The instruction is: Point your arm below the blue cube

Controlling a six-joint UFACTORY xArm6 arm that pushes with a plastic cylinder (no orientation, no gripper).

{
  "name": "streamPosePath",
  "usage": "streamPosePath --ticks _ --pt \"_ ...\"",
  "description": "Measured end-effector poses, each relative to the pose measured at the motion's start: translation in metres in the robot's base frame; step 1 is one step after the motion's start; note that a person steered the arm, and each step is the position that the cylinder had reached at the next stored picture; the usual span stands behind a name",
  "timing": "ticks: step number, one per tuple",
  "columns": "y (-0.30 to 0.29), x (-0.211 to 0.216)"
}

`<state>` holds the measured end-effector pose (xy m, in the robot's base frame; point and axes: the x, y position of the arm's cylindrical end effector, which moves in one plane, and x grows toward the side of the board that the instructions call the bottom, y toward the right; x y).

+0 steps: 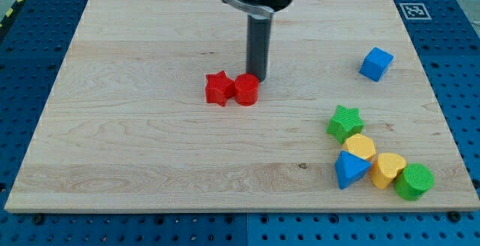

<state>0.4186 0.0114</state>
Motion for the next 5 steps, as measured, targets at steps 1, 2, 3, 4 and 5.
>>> streamPosePath --ticks 1,2,3,4,5 --pt "0.019 0.000" --pt "0.044 0.000" --pt "0.044 -0.002" --pt "0.057 0.014" --pt "0.110 0.033"
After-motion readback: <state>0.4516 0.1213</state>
